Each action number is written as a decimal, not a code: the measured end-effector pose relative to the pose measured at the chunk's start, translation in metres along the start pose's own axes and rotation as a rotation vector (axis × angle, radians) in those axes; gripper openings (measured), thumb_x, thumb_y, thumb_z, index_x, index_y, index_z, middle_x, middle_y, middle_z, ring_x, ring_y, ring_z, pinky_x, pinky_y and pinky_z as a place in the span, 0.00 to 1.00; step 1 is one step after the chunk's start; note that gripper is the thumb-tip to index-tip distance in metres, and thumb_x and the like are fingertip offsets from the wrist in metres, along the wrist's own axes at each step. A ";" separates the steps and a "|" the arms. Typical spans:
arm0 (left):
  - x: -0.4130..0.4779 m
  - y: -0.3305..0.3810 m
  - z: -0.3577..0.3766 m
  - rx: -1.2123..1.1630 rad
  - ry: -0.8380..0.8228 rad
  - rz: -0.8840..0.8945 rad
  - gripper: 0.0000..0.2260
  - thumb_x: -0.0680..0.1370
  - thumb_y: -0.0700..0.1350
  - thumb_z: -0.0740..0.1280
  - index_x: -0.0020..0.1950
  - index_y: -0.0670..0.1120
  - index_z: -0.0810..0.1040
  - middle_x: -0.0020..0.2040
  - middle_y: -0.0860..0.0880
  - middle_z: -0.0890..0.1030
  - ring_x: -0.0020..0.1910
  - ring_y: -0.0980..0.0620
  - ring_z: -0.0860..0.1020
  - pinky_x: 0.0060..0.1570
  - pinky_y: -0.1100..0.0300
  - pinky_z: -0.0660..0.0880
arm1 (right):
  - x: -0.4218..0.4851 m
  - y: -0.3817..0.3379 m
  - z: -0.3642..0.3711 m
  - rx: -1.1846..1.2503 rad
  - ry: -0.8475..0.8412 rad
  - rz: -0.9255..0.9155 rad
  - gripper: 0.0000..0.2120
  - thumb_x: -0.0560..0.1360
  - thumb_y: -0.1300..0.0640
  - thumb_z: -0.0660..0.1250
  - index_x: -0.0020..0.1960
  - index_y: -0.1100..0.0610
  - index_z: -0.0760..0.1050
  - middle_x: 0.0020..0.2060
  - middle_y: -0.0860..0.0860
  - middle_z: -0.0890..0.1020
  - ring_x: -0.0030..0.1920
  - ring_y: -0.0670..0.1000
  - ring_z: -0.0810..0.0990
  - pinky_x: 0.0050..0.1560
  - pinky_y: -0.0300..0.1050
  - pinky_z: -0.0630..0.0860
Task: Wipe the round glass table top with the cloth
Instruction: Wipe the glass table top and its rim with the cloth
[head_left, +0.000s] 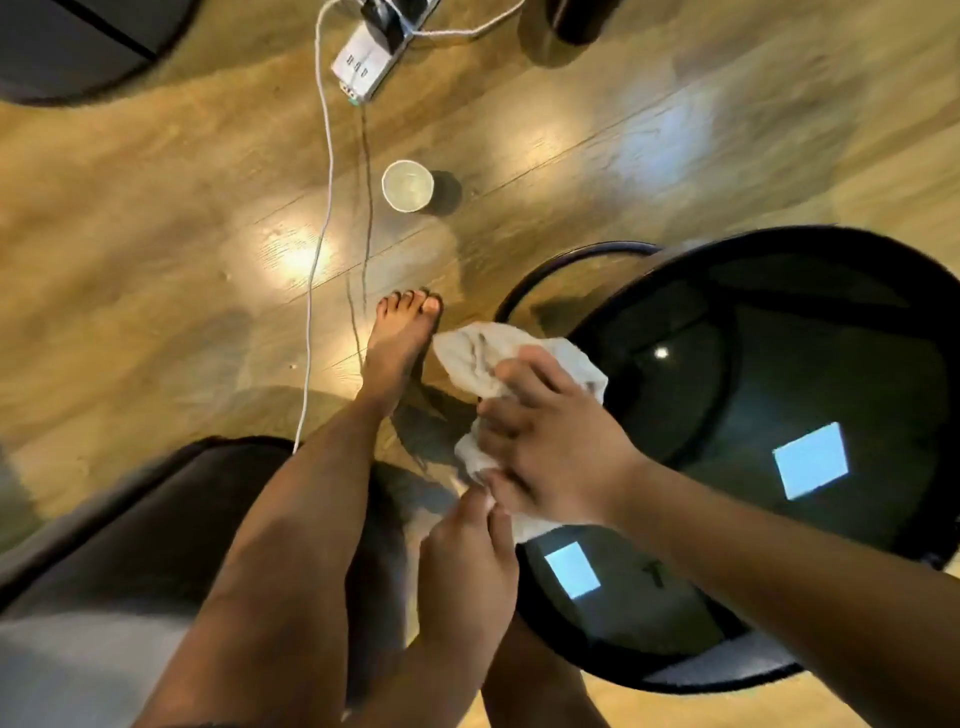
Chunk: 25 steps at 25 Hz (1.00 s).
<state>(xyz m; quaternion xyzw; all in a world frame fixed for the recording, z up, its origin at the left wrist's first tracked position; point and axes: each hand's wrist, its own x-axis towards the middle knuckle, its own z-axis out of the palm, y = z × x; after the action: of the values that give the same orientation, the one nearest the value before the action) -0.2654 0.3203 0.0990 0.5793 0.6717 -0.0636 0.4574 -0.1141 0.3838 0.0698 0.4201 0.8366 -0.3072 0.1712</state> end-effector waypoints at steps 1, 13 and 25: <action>-0.009 -0.003 0.007 -0.025 -0.018 -0.055 0.02 0.76 0.38 0.69 0.43 0.41 0.79 0.33 0.45 0.80 0.33 0.42 0.81 0.31 0.61 0.67 | -0.001 -0.003 0.005 -0.055 -0.010 -0.069 0.25 0.79 0.39 0.50 0.57 0.48 0.82 0.57 0.49 0.82 0.68 0.61 0.71 0.73 0.60 0.52; 0.132 0.116 0.010 0.012 0.187 0.402 0.10 0.80 0.50 0.65 0.54 0.46 0.81 0.40 0.45 0.83 0.38 0.43 0.81 0.33 0.57 0.68 | -0.015 0.153 -0.048 -0.145 0.408 0.599 0.22 0.78 0.43 0.56 0.51 0.55 0.83 0.53 0.53 0.83 0.62 0.63 0.73 0.69 0.60 0.62; 0.230 -0.043 0.000 0.707 -0.211 -0.004 0.16 0.85 0.41 0.48 0.72 0.39 0.62 0.69 0.40 0.68 0.69 0.42 0.66 0.70 0.50 0.61 | -0.036 0.090 -0.001 -0.222 0.075 -0.023 0.21 0.79 0.43 0.56 0.55 0.55 0.81 0.59 0.56 0.81 0.67 0.62 0.74 0.70 0.64 0.65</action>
<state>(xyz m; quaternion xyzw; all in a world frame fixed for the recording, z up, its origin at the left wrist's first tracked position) -0.2808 0.4721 -0.0780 0.6904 0.5584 -0.3521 0.2958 -0.0195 0.4040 0.0567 0.4001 0.8761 -0.1983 0.1816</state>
